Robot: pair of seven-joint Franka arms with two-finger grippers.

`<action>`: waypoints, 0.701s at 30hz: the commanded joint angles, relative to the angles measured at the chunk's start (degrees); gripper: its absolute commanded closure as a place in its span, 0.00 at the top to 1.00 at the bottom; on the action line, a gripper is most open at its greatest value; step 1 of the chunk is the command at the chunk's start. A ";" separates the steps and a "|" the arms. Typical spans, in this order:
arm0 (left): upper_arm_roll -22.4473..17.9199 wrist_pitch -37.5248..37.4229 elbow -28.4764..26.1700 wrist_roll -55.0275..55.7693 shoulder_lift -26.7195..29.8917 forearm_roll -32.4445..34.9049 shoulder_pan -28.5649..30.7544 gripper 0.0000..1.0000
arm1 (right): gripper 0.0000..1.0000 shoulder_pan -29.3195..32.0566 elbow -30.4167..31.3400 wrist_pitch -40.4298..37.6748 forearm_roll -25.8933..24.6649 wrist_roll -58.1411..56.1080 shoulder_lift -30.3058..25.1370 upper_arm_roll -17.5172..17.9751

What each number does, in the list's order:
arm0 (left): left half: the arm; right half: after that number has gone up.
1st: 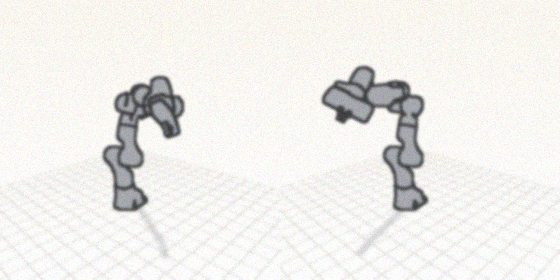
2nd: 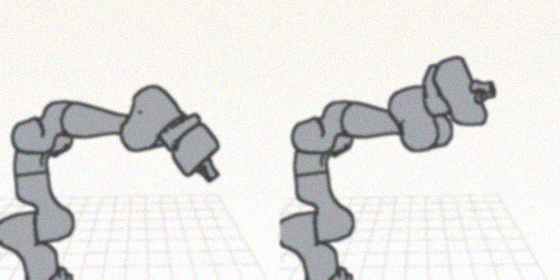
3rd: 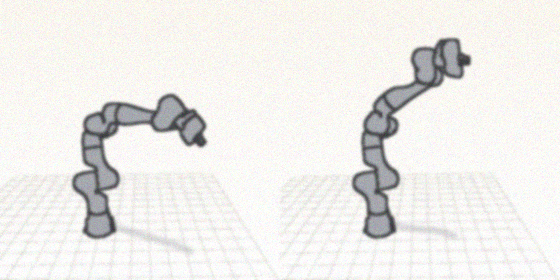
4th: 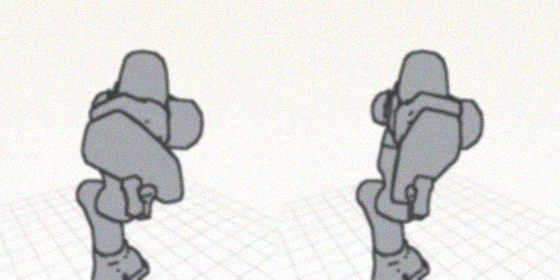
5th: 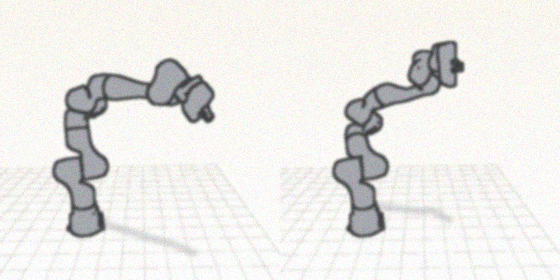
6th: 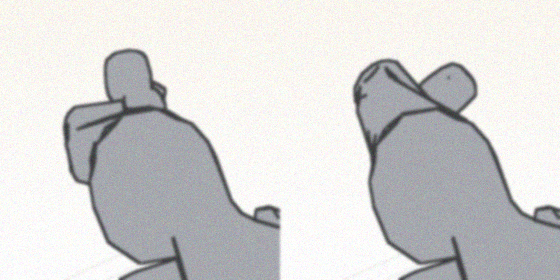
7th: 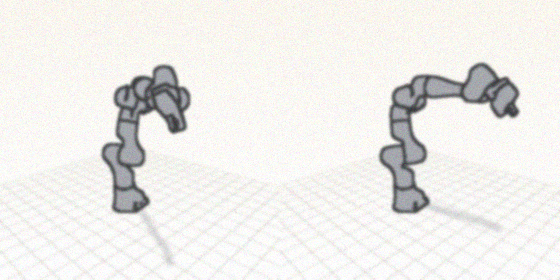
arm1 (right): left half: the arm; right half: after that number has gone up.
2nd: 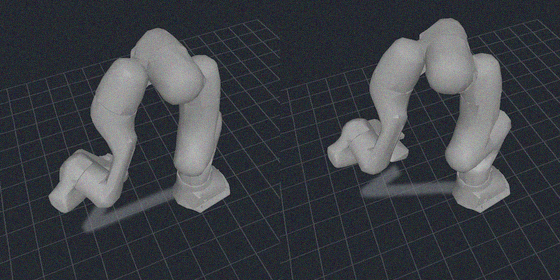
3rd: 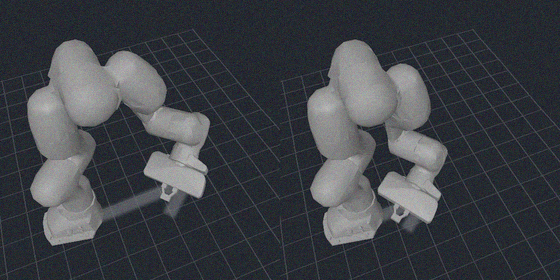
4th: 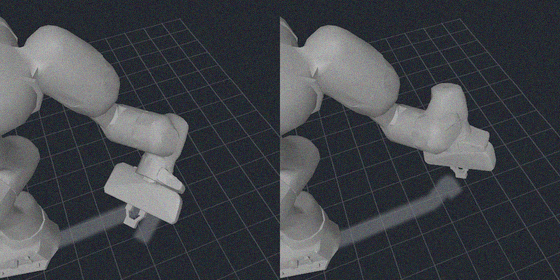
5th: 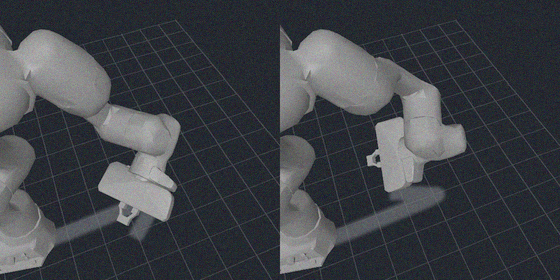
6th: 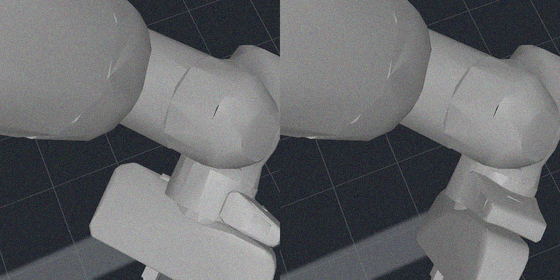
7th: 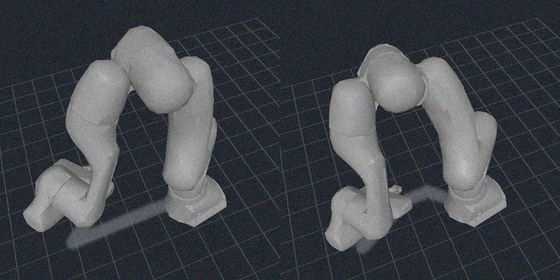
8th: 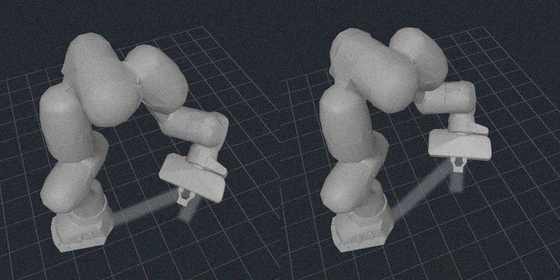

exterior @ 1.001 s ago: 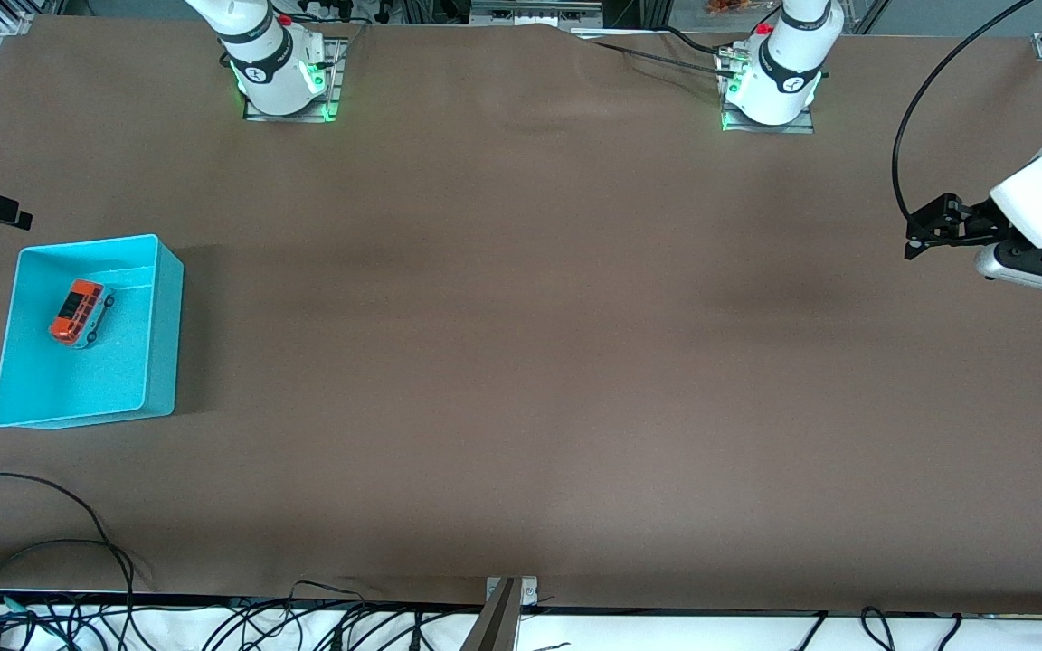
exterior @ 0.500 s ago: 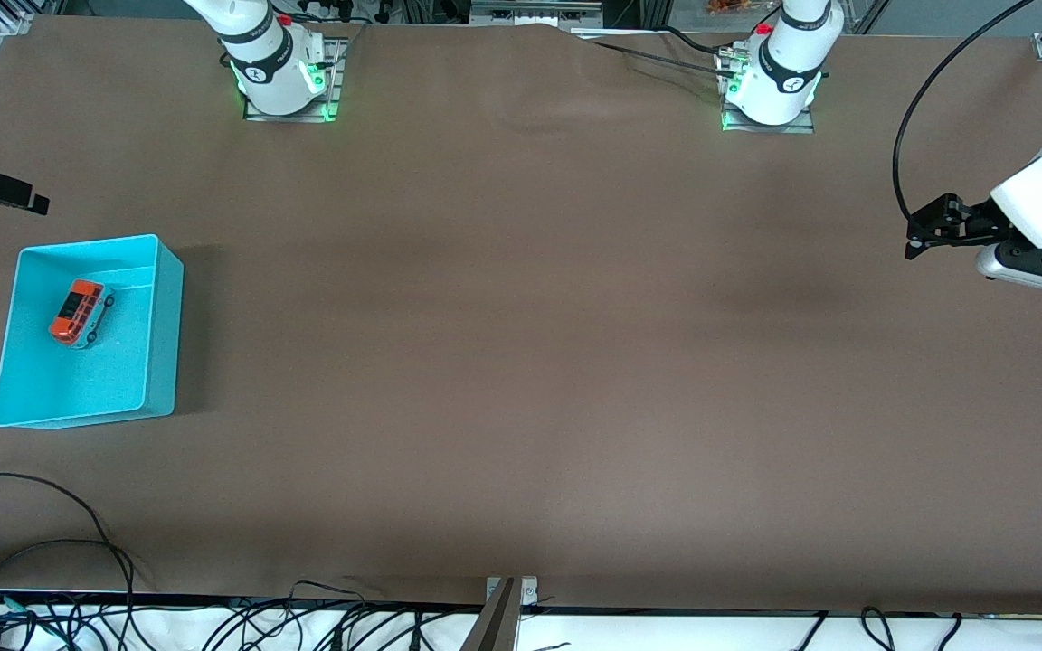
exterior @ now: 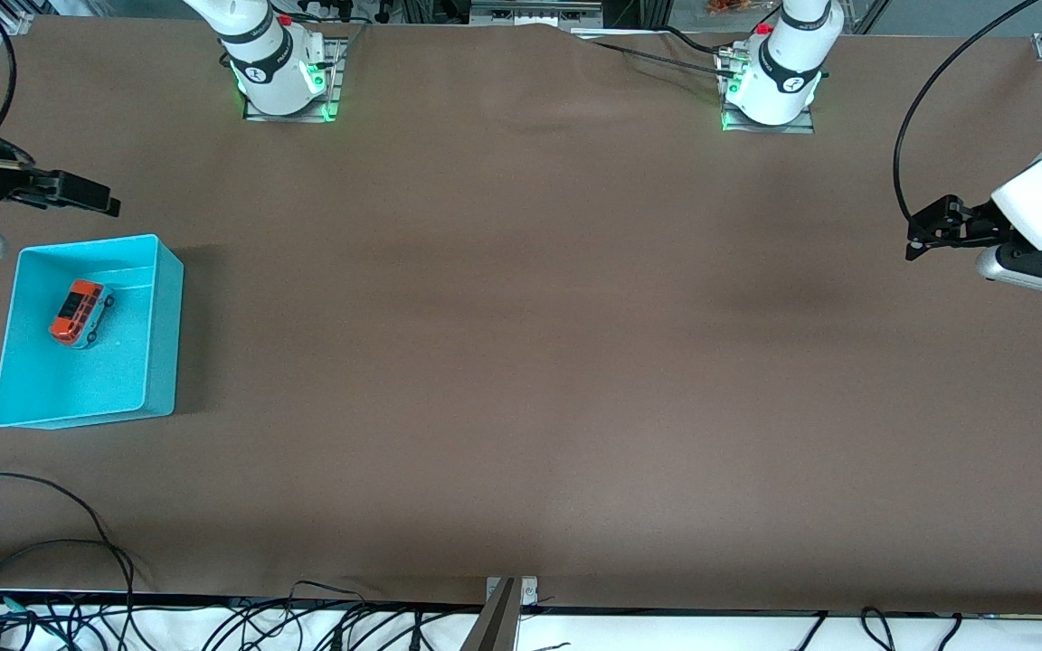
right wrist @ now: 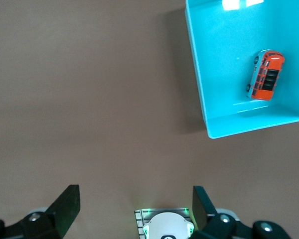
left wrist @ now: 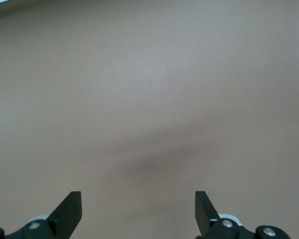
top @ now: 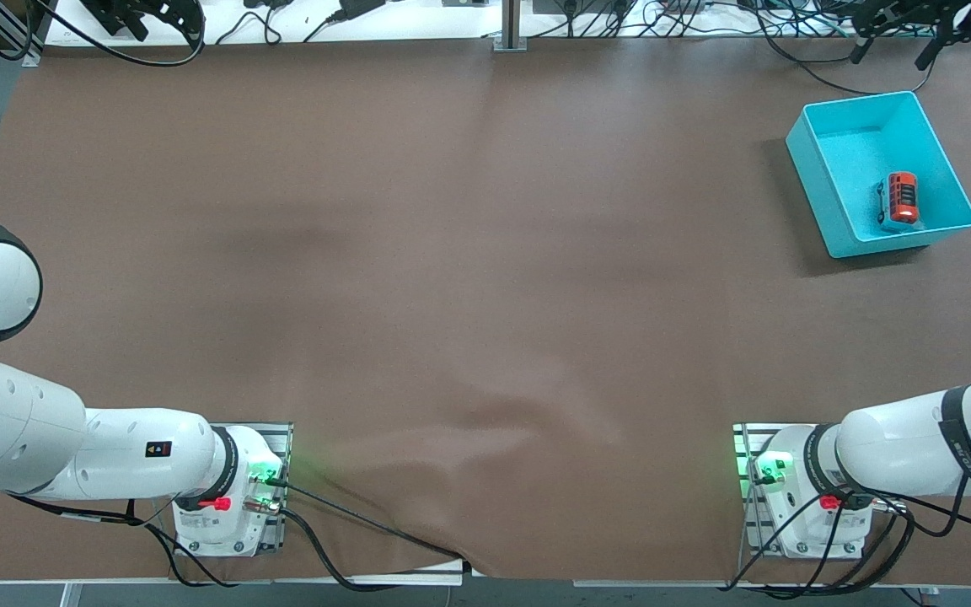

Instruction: Wind up bus and store in blue box

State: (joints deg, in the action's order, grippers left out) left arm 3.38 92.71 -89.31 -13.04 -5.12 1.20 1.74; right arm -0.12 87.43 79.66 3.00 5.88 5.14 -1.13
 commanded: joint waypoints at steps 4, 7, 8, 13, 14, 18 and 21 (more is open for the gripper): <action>0.14 -1.56 2.57 0.03 -1.21 1.52 0.11 1.00 | 1.00 0.30 -0.95 -1.00 0.34 5.11 -0.13 3.68; 0.22 -1.56 2.57 0.03 -1.21 1.52 0.11 1.00 | 1.00 0.21 -0.95 -0.91 0.17 5.90 -0.13 4.56; 0.14 -1.56 2.57 0.03 -1.21 1.52 0.20 1.00 | 1.00 0.21 -0.95 -0.82 -0.01 6.25 -0.13 4.99; 0.14 -1.65 2.57 -0.06 -1.29 1.52 0.11 1.00 | 1.00 0.30 -0.86 -0.74 -1.32 6.69 -0.13 6.58; 0.22 -1.56 2.57 -0.06 -1.21 1.52 0.11 1.00 | 1.00 0.21 -0.86 -0.82 -1.68 6.60 -0.13 7.02; 0.22 -1.56 2.57 -0.06 -1.21 1.52 0.11 1.00 | 1.00 0.21 -0.60 -0.82 -3.35 6.60 -0.13 7.98; 0.22 -1.56 2.83 -0.06 -1.21 1.61 0.02 1.00 | 1.00 0.21 -0.16 -0.74 -4.23 6.60 -0.05 8.25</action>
State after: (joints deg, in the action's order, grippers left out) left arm 3.29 92.71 -89.31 -13.04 -5.16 1.20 1.73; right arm -0.17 87.43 79.64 0.92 11.51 5.15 6.02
